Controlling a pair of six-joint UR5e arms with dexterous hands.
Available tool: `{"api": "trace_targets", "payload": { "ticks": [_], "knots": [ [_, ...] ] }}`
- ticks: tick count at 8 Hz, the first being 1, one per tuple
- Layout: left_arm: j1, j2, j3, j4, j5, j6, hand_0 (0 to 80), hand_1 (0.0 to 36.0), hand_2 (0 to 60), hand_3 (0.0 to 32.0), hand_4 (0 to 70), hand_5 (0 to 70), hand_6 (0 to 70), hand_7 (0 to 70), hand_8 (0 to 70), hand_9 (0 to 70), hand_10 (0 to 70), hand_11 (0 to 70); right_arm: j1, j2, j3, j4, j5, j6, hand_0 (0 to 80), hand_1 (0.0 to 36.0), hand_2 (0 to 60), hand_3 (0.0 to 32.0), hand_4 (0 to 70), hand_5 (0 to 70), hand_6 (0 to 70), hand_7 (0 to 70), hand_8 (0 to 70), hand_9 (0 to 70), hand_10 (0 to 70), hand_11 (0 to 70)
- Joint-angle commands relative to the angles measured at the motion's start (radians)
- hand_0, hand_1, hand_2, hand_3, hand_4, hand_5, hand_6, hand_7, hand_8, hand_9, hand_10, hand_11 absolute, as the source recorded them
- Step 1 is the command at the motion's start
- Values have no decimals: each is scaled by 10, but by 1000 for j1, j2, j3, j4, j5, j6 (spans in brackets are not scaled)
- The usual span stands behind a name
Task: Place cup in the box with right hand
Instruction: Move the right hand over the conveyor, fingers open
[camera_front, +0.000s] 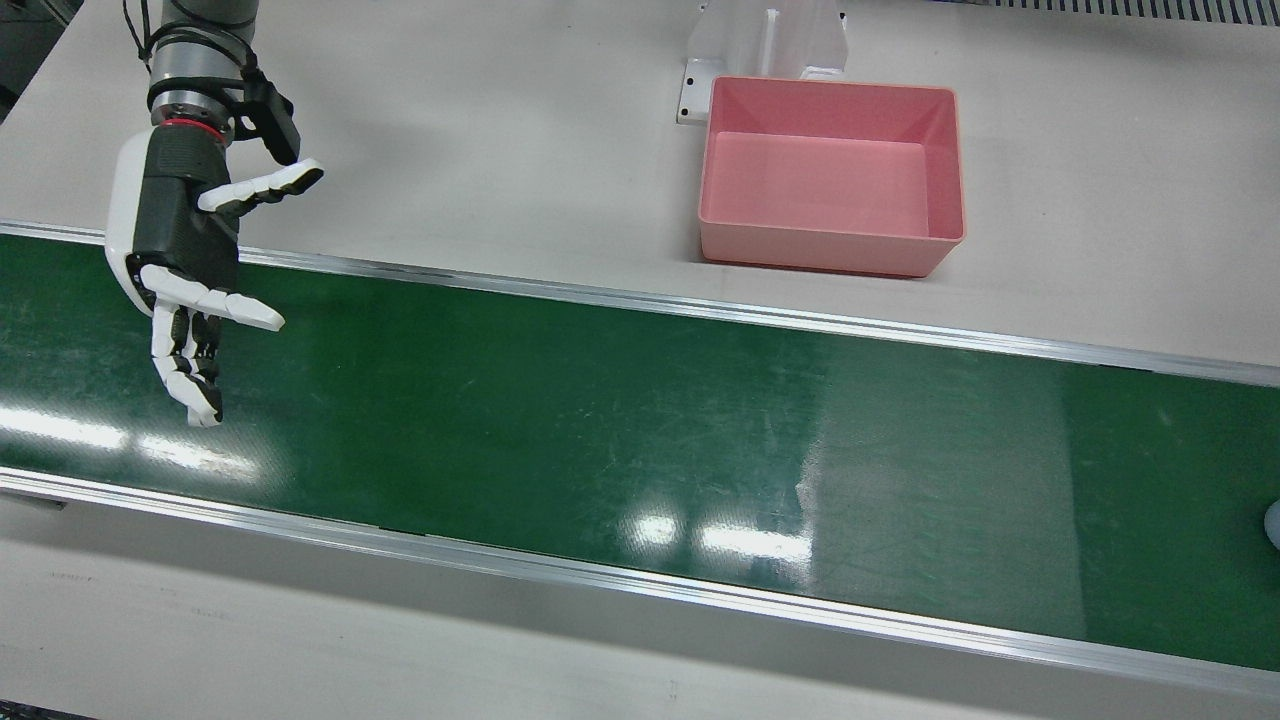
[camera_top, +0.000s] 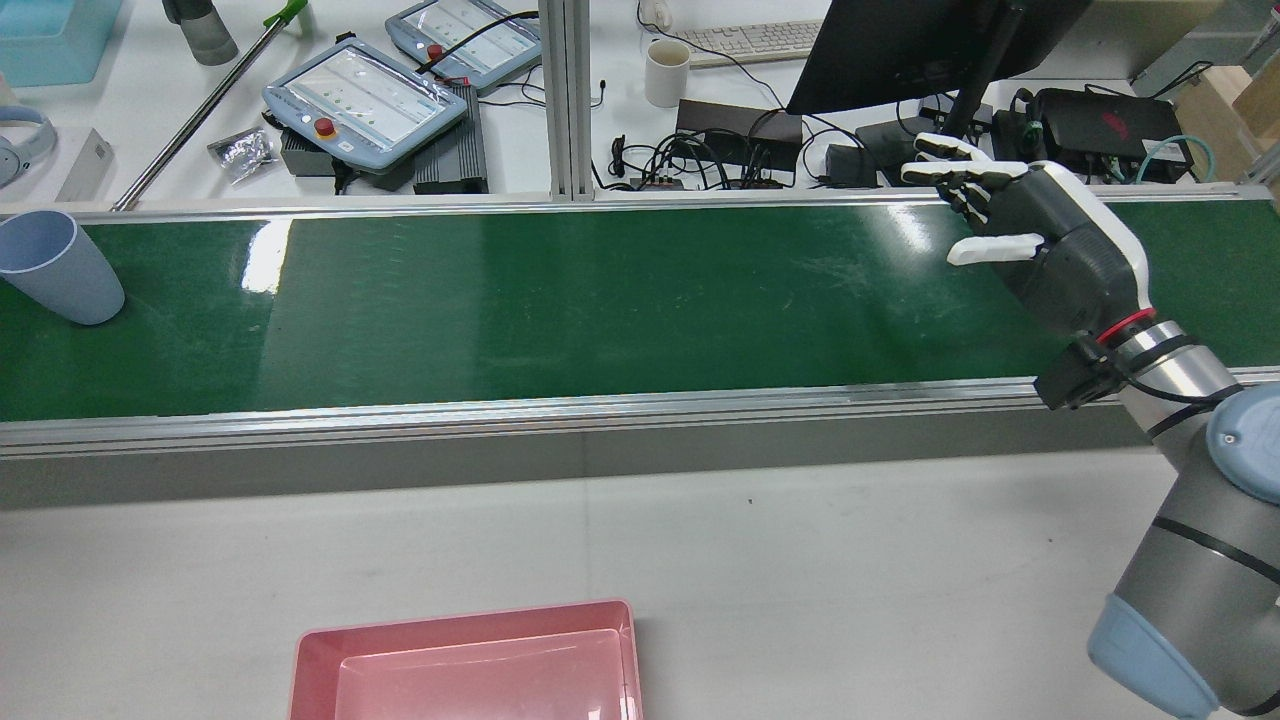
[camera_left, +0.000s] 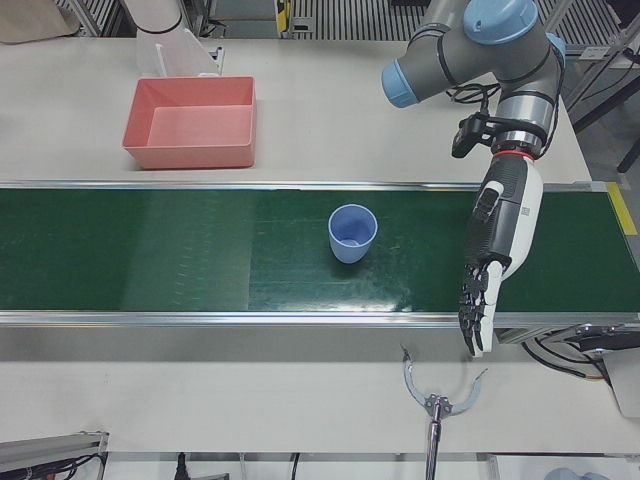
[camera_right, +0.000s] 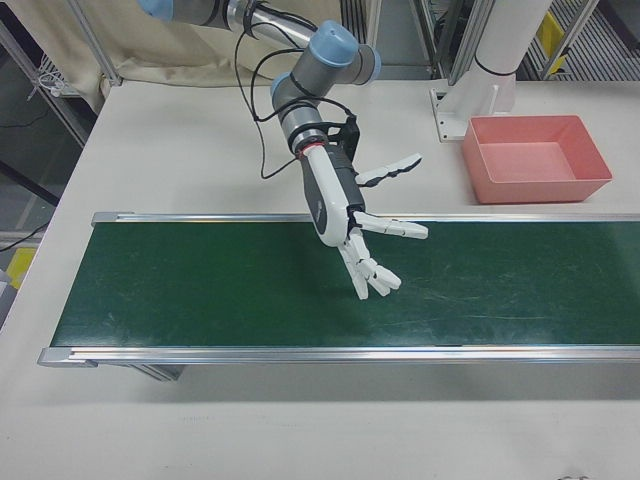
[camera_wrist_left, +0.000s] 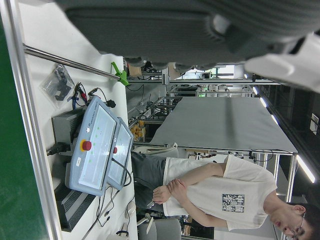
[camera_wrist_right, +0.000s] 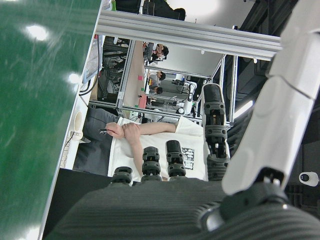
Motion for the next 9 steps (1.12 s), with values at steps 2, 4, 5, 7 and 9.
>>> {"api": "trace_targets", "payload": {
  "ticks": [2, 4, 5, 7, 9],
  "knots": [
    [0, 2, 1, -4, 1, 0, 0, 0, 0, 0, 0, 0, 0, 0, 0, 0, 0, 0, -80, 73, -63, -15, 112, -47, 518, 105, 2, 38, 343, 54, 47, 238, 92, 112, 24, 46],
    [0, 2, 1, -4, 0, 0, 0, 0, 0, 0, 0, 0, 0, 0, 0, 0, 0, 0, -65, 122, -117, -18, 121, -52, 522, 107, 24, 6, 447, 48, 54, 278, 89, 122, 19, 37],
    [0, 2, 1, -4, 1, 0, 0, 0, 0, 0, 0, 0, 0, 0, 0, 0, 0, 0, -60, 150, -151, -20, 122, -55, 526, 114, 36, 8, 470, 46, 54, 287, 81, 118, 12, 26],
    [0, 2, 1, -4, 0, 0, 0, 0, 0, 0, 0, 0, 0, 0, 0, 0, 0, 0, -62, 231, -230, -20, 130, -56, 526, 115, 43, 12, 505, 44, 56, 310, 78, 123, 10, 24],
    [0, 2, 1, -4, 1, 0, 0, 0, 0, 0, 0, 0, 0, 0, 0, 0, 0, 0, -62, 268, -248, -20, 181, -67, 526, 111, 40, 12, 530, 41, 57, 321, 76, 125, 6, 16]
  ]
}}
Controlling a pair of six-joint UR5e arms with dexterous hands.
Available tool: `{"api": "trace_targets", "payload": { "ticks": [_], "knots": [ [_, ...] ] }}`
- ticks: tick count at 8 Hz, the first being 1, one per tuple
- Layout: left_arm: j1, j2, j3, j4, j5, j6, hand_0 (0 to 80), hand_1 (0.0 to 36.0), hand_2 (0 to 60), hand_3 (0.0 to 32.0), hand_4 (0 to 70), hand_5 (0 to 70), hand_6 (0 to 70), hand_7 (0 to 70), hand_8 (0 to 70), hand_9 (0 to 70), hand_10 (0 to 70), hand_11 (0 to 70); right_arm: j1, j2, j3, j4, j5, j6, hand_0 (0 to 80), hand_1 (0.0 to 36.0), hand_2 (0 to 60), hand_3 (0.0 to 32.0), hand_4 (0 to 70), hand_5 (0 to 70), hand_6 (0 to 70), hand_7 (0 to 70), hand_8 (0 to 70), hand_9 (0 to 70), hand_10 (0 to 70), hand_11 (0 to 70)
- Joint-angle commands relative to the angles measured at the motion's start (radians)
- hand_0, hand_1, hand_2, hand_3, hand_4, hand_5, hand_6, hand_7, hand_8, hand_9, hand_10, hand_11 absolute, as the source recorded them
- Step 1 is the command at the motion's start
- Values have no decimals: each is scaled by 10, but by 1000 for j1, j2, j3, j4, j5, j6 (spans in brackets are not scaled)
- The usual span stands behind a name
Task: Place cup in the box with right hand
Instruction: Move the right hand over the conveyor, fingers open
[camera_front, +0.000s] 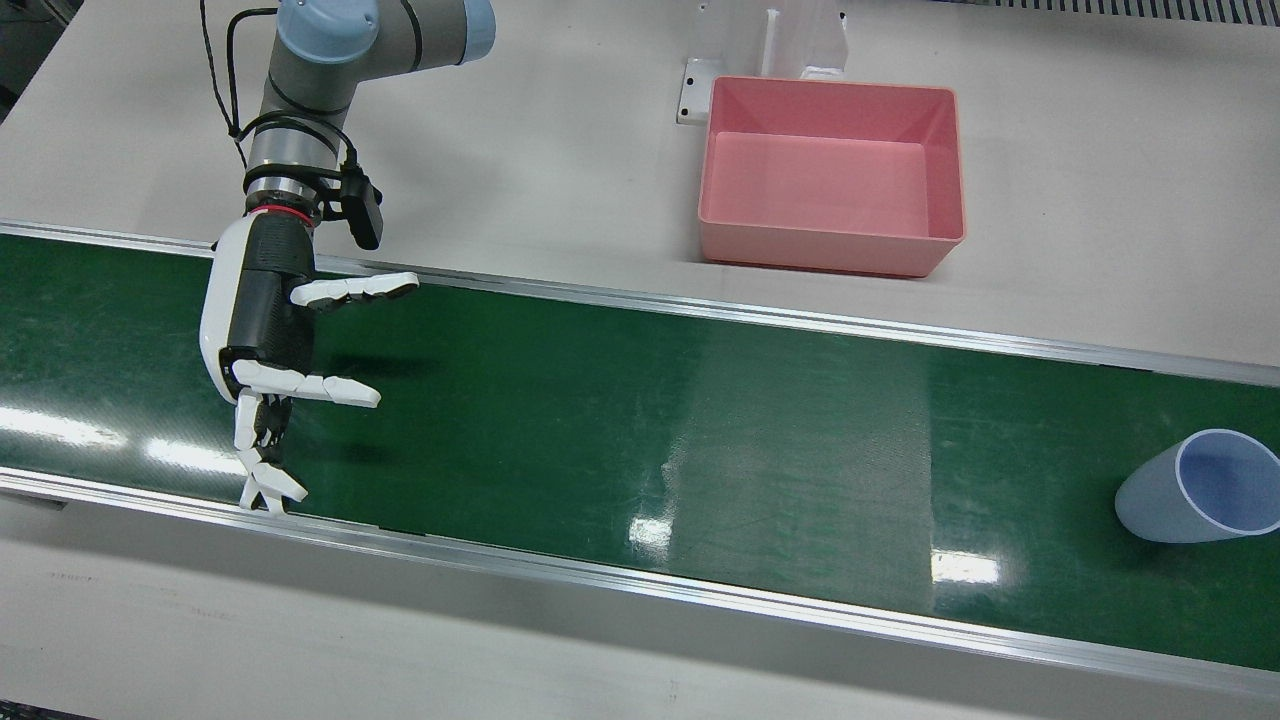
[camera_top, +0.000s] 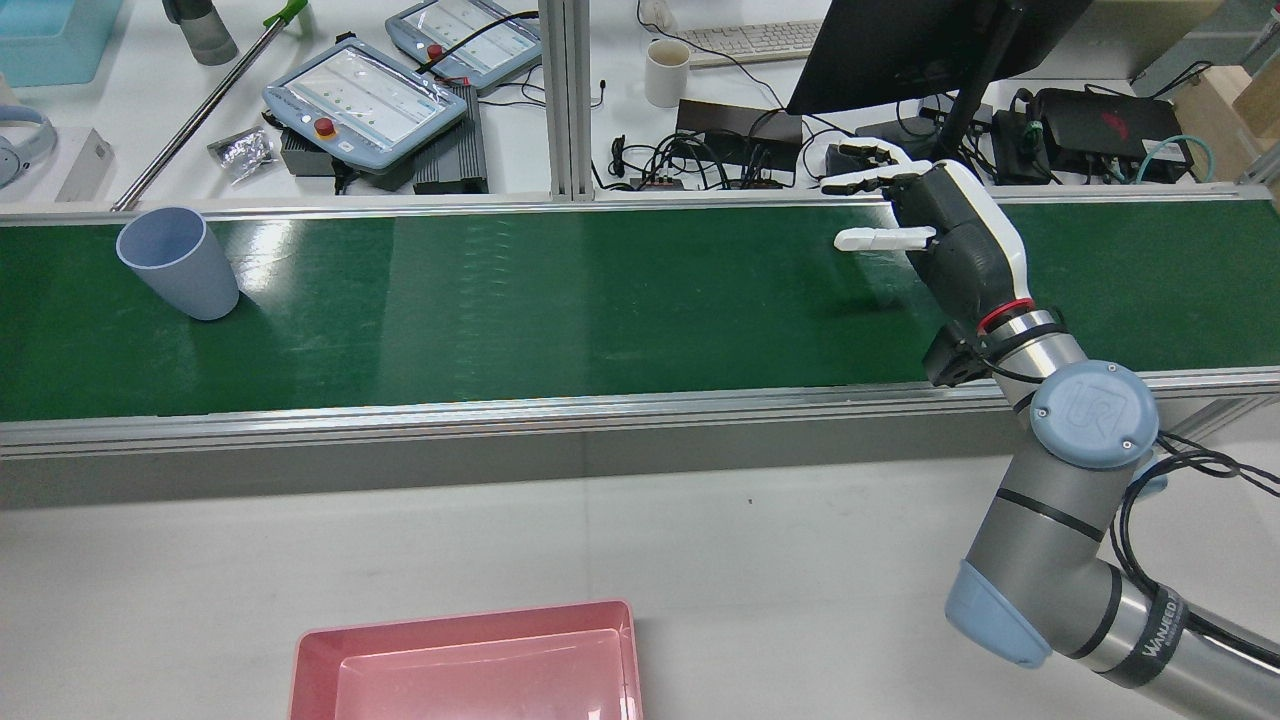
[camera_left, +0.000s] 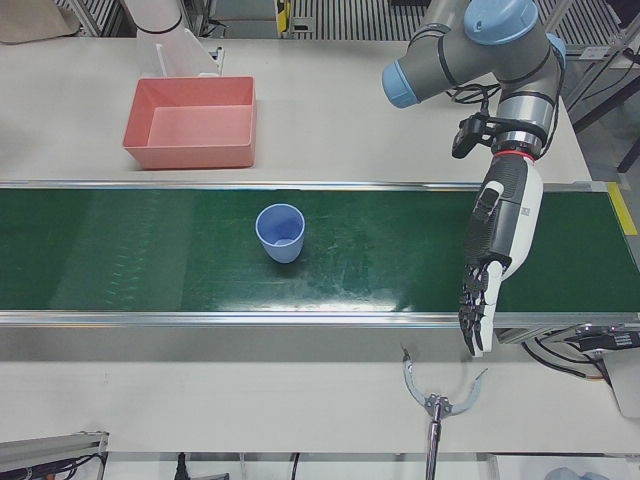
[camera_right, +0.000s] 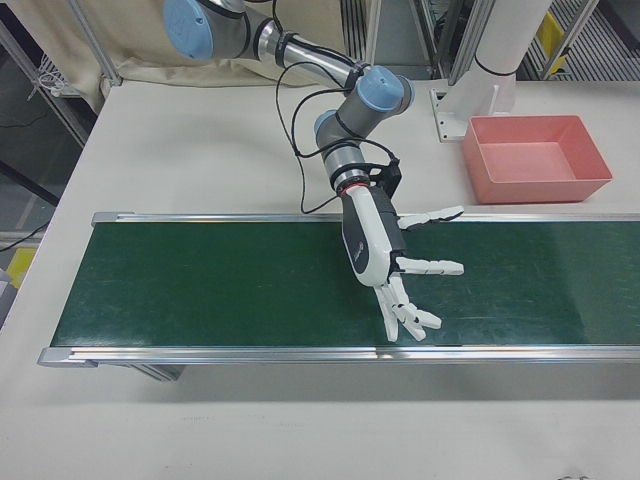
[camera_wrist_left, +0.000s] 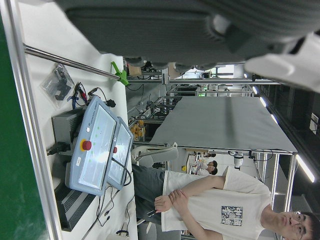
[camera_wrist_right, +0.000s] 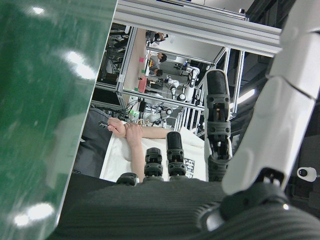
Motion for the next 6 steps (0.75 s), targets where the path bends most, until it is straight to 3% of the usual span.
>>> {"api": "trace_targets", "payload": {
  "ticks": [1, 3, 4, 6],
  "knots": [
    [0, 0, 0, 0, -1, 0, 0, 0, 0, 0, 0, 0, 0, 0, 0, 0, 0, 0, 0, 49, -29, -2, 42, -8, 524, 107, 41, 4, 566, 37, 59, 335, 73, 128, 3, 12],
    [0, 0, 0, 0, 1, 0, 0, 0, 0, 0, 0, 0, 0, 0, 0, 0, 0, 0, 0, 49, -30, -32, 42, -8, 503, 75, 6, 36, 585, 24, 54, 346, 62, 126, 0, 0],
    [0, 0, 0, -1, 1, 0, 0, 0, 0, 0, 0, 0, 0, 0, 0, 0, 0, 0, 1, 47, -30, -34, 43, -6, 497, 66, 0, 50, 545, 24, 50, 331, 62, 123, 0, 0],
    [0, 0, 0, 0, -1, 0, 0, 0, 0, 0, 0, 0, 0, 0, 0, 0, 0, 0, 65, 28, -27, -45, 16, 3, 488, 56, 0, 46, 574, 19, 50, 337, 60, 125, 0, 0]
  ]
}}
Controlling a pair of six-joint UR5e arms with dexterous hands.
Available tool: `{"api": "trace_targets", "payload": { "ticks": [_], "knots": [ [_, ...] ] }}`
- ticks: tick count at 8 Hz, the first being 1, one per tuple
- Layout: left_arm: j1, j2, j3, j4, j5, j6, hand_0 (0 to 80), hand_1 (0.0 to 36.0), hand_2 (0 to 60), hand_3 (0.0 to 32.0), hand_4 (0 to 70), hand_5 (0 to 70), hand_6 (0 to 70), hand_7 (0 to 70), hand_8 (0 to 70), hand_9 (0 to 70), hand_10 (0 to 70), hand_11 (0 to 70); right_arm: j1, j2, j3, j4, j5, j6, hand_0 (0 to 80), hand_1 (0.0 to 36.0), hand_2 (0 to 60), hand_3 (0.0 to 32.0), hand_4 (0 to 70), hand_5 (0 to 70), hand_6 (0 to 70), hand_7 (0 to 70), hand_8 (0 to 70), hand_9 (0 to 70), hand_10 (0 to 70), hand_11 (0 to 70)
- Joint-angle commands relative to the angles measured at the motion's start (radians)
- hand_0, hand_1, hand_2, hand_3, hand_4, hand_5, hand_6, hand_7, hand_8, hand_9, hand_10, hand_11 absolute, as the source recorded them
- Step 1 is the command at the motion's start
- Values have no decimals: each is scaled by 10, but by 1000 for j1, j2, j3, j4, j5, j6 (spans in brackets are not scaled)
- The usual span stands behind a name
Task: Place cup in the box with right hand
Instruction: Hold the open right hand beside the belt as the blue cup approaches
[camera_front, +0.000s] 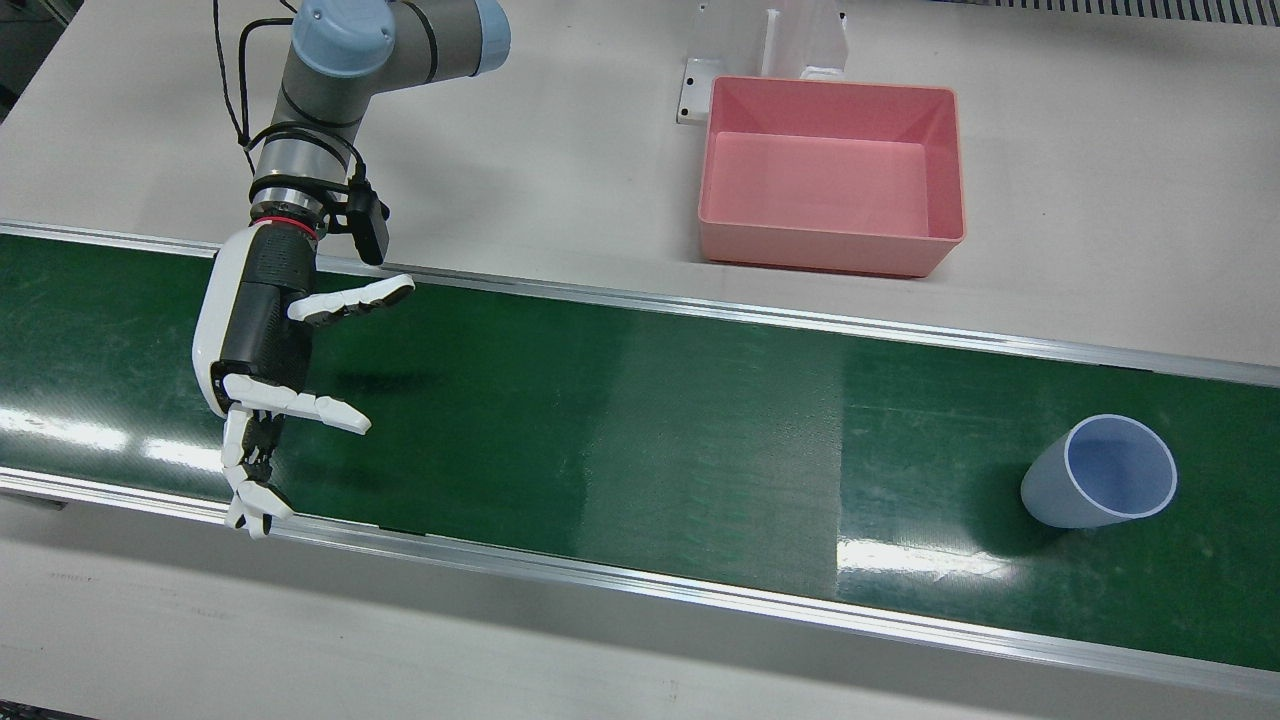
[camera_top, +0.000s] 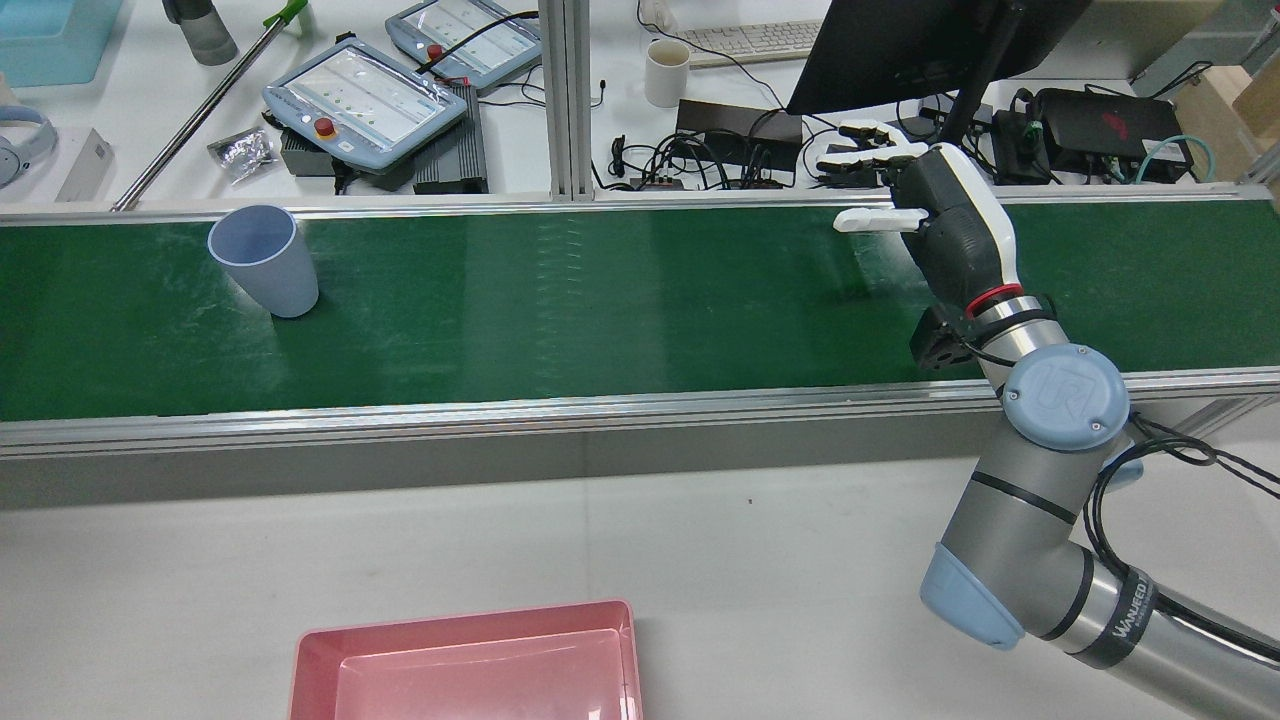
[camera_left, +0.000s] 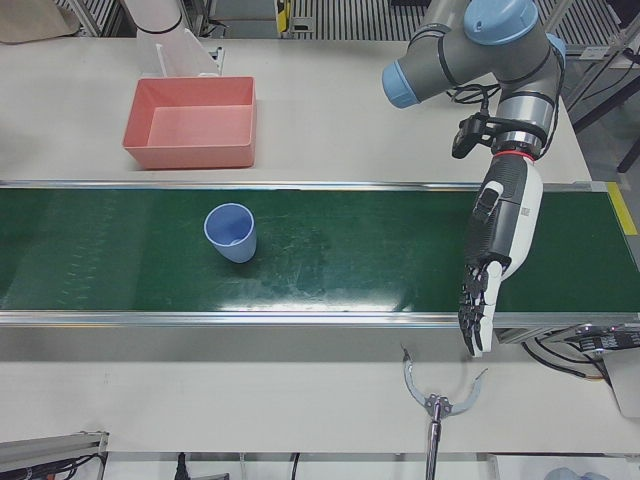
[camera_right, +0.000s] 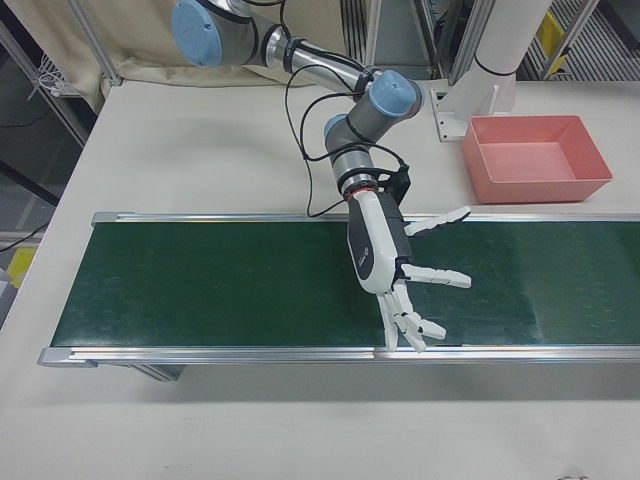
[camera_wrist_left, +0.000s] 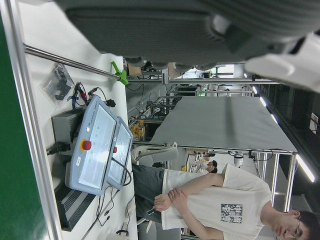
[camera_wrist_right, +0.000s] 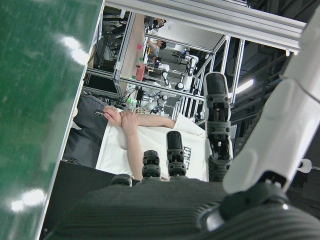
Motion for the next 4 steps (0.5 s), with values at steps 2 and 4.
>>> {"api": "trace_targets", "payload": {
  "ticks": [2, 4],
  "knots": [
    [0, 0, 0, 1, 1, 0, 0, 0, 0, 0, 0, 0, 0, 0, 0, 0, 0, 0, 119, -71, 2, -11, -158, 40, 493, 63, 4, 34, 593, 20, 53, 347, 59, 126, 0, 0],
    [0, 0, 0, 1, 1, 0, 0, 0, 0, 0, 0, 0, 0, 0, 0, 0, 0, 0, 177, -169, 16, -4, -198, 116, 496, 70, 0, 48, 493, 29, 51, 318, 66, 121, 1, 6]
  ]
}}
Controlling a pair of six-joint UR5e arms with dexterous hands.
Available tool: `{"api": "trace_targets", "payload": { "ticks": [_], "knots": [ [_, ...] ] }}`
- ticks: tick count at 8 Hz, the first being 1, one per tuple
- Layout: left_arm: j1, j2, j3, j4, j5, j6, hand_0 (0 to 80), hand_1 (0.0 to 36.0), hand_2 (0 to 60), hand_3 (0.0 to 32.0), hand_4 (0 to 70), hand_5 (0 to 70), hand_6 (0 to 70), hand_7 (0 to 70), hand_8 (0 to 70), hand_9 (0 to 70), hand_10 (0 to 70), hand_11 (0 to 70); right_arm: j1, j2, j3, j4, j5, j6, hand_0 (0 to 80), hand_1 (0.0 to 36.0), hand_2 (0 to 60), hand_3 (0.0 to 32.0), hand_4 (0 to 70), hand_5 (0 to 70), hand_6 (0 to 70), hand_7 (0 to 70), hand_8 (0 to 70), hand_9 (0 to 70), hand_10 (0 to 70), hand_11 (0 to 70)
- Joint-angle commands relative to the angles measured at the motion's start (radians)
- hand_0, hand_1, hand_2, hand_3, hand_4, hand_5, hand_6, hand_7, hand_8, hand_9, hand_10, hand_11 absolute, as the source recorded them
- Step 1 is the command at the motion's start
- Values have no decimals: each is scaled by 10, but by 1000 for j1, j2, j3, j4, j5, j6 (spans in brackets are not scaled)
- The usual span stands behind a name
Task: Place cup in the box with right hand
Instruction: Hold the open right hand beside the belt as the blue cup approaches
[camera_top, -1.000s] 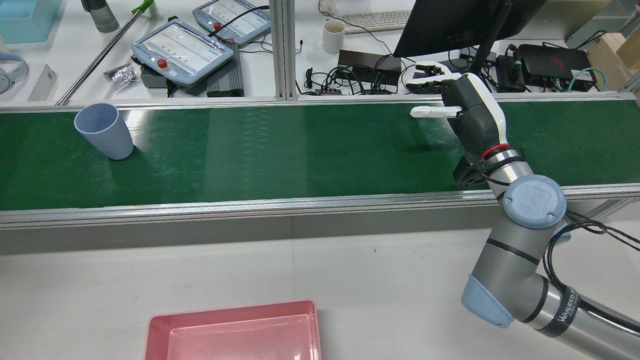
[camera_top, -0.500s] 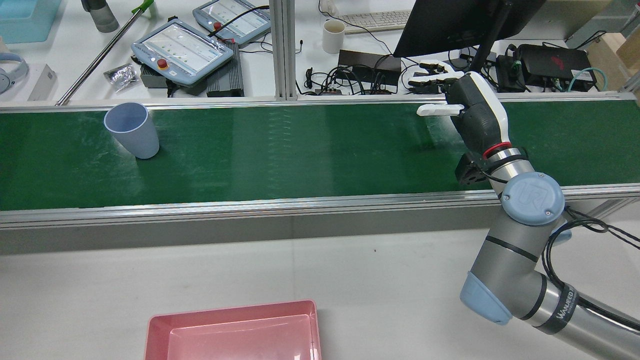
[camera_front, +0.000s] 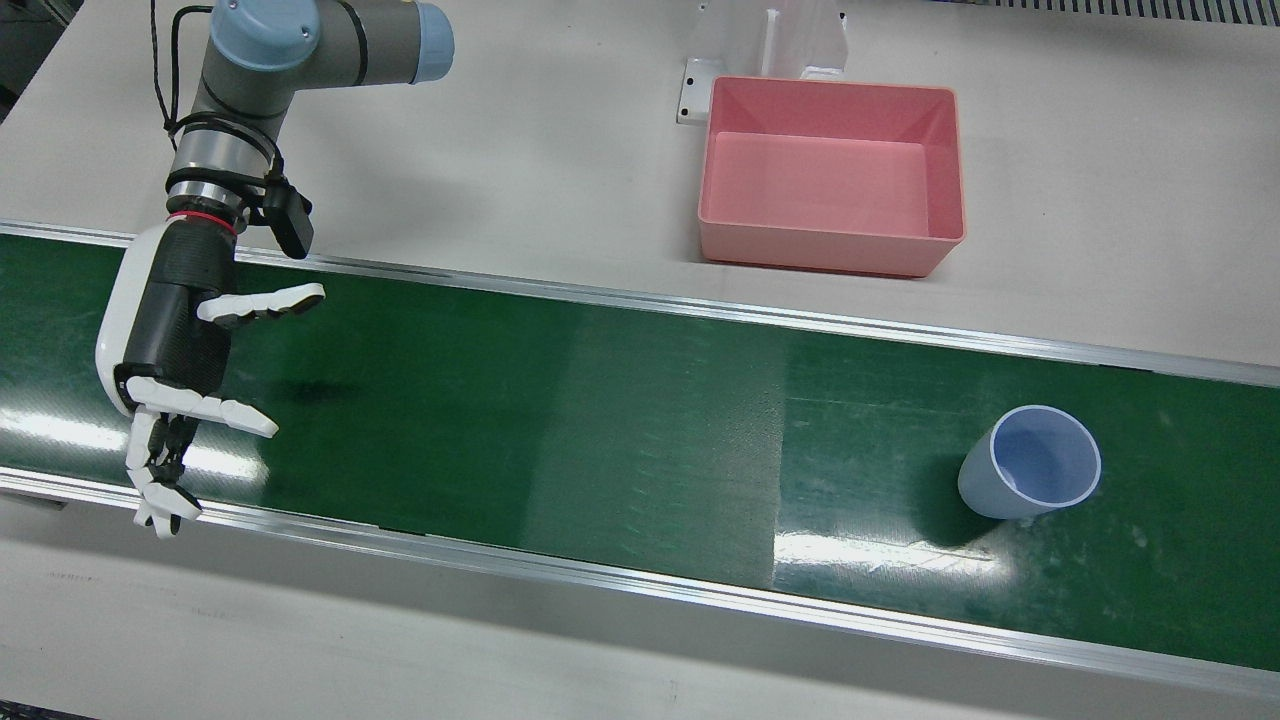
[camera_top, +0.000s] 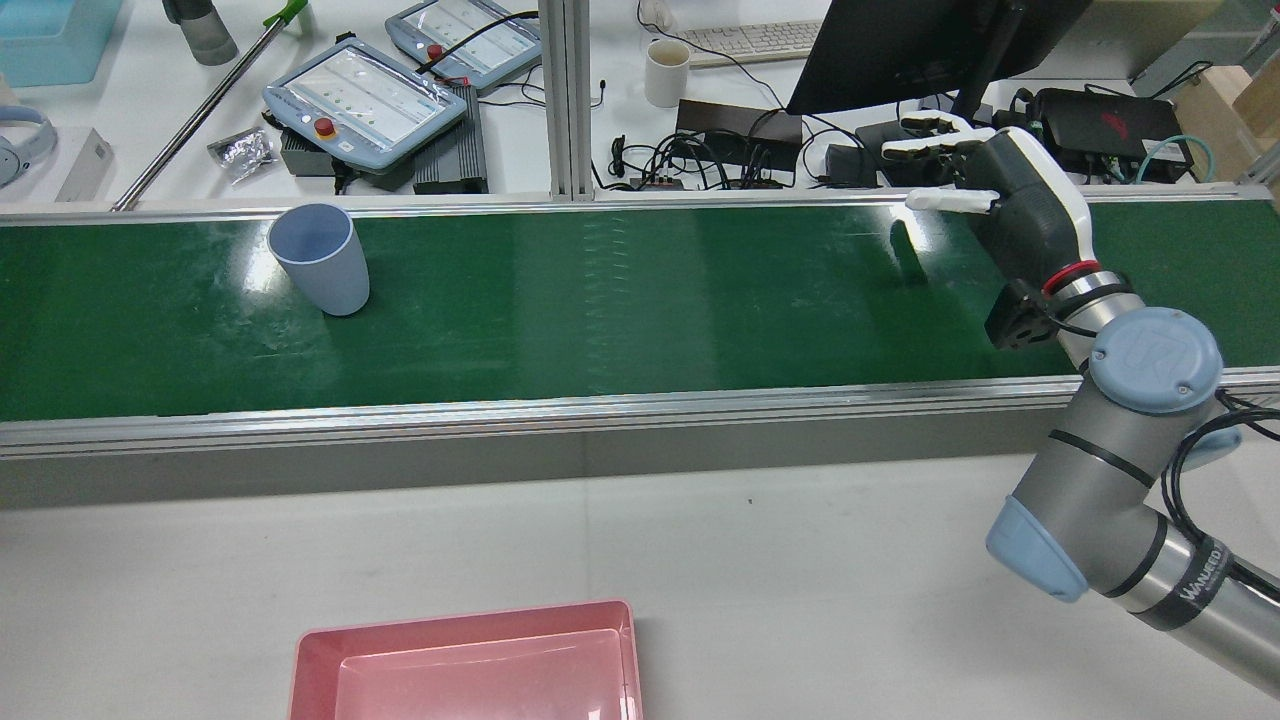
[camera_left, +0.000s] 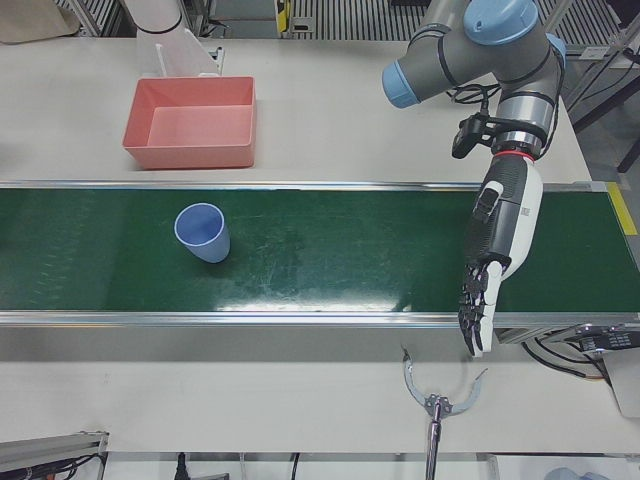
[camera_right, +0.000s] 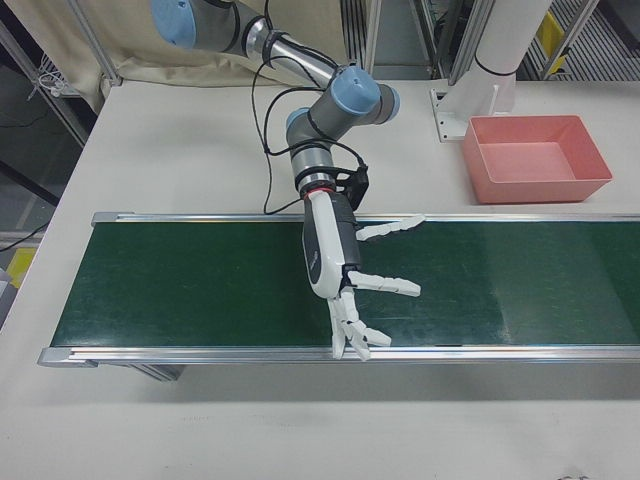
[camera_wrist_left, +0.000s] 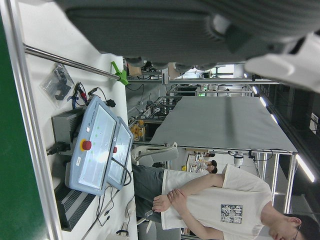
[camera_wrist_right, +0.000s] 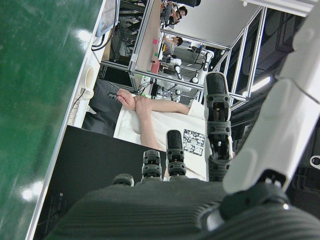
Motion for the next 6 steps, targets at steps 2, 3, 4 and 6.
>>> {"api": "trace_targets", "payload": {
  "ticks": [2, 3, 4, 6],
  "knots": [
    [0, 0, 0, -1, -1, 0, 0, 0, 0, 0, 0, 0, 0, 0, 0, 0, 0, 0, 95, -111, 24, 12, -92, 73, 481, 50, 0, 82, 356, 30, 40, 260, 67, 108, 2, 8],
    [0, 0, 0, -1, -1, 0, 0, 0, 0, 0, 0, 0, 0, 0, 0, 0, 0, 0, 96, -114, 23, 12, -96, 69, 479, 53, 0, 96, 296, 35, 36, 232, 70, 103, 6, 15],
    [0, 0, 0, -1, -1, 0, 0, 0, 0, 0, 0, 0, 0, 0, 0, 0, 0, 0, 94, -115, 21, 12, -98, 64, 479, 55, 0, 104, 264, 38, 34, 215, 71, 101, 12, 25],
    [0, 0, 0, -1, 0, 0, 0, 0, 0, 0, 0, 0, 0, 0, 0, 0, 0, 0, 91, -117, 23, 15, -96, 38, 475, 52, 0, 100, 240, 39, 34, 202, 77, 104, 18, 33]
  ]
}}
